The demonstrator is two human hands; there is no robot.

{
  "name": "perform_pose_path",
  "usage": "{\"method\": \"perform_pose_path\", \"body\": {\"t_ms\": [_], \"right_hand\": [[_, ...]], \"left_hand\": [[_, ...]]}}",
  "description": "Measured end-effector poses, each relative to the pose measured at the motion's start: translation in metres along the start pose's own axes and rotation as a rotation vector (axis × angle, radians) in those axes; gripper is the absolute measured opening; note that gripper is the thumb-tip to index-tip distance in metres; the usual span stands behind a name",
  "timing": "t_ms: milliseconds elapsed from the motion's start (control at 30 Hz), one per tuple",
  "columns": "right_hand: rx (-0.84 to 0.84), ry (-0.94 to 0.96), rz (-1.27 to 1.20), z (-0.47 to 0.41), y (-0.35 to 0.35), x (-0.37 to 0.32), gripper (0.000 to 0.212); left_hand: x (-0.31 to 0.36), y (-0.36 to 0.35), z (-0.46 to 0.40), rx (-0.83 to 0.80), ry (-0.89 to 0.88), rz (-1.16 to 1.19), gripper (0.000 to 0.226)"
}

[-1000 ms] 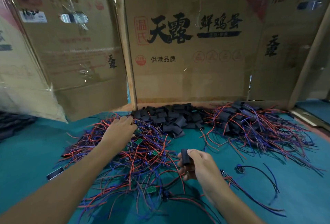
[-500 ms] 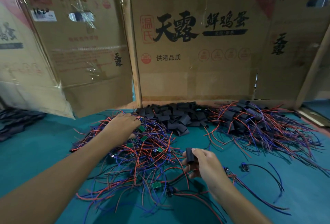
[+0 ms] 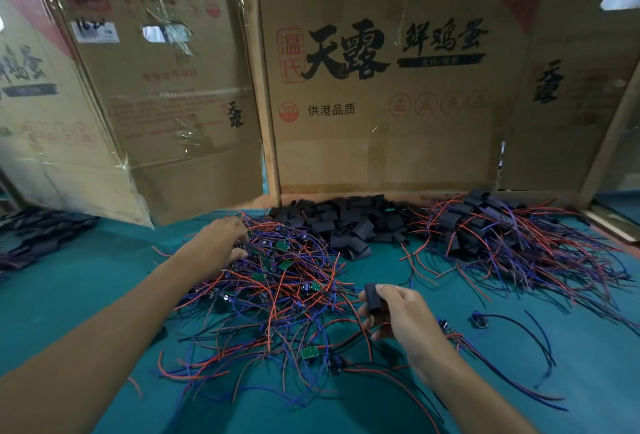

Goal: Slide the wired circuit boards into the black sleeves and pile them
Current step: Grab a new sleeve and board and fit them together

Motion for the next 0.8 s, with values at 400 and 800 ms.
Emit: {"method": "perform_pose_path", "body": {"t_ms": [400,800], "right_hand": [[0.019,0.039,-0.051,-0.011,0.013,0.004,0.035],[-0.042,0.113,-0.069,-0.011,0.010,-0.004,0.017]], "left_hand": [[0.084,0.058,0.070,0.300,0.308,1.824,0.015],[0.122,-0.017,0.076,0.311,0.666,2.068,0.035]]}}
Point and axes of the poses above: each hand's wrist, its own z-axis away from the middle knuckle, its own y-axis out of the back of the hand, x = y × z, the point moved 6 cm from there along -z, towards the middle knuckle, and after that the axes turned 5 degrees about x, right-handed, at the moved point
